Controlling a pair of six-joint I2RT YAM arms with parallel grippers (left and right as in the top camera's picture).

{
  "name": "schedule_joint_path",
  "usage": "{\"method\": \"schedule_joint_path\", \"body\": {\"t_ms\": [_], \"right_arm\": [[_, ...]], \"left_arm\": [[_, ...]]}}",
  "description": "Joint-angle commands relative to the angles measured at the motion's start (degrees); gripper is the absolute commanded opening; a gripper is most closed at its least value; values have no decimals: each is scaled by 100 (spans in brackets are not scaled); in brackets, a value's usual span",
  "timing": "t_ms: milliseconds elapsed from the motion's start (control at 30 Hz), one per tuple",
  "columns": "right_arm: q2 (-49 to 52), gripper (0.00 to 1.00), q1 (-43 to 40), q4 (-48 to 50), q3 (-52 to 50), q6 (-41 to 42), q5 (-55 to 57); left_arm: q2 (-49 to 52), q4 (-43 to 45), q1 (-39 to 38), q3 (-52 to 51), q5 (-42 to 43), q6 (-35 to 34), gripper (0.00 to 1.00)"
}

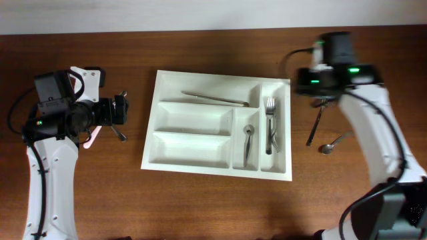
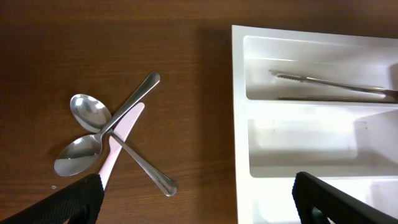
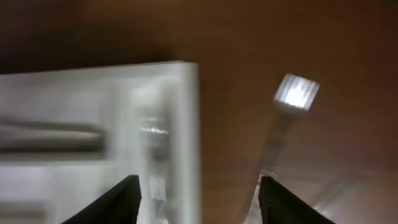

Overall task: Pack container
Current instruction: 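Return the right gripper to the remaining fork and grasp it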

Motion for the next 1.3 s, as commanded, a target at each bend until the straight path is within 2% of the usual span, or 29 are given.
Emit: {"method": "schedule_joint_path", "body": {"t_ms": [0,167,567,700,933,1100,1267], "right_arm": [[168,59,-643,-328,-146,-404,24],[518,47,-1088,-448,-542,-286,-315],[1757,47,-1091,540,-719,1117,-352],[2188,43,-1088,828,-719,1191,-372],[2559,41,-1088,1008,-719,1193,-372],[2559,25,-1088,1106,-719,1211,-367],[2559,19,-1088,1016,-719,1211,-280]], "left_arm": [[17,13,13,87,103,94,99],[17,13,13,87,103,94,99],[17,13,13,87,103,94,99],[17,13,13,87,103,94,99],[17,13,13,87,103,94,99],[17,13,13,87,103,94,99],[17,13,13,87,103,94,99]]}}
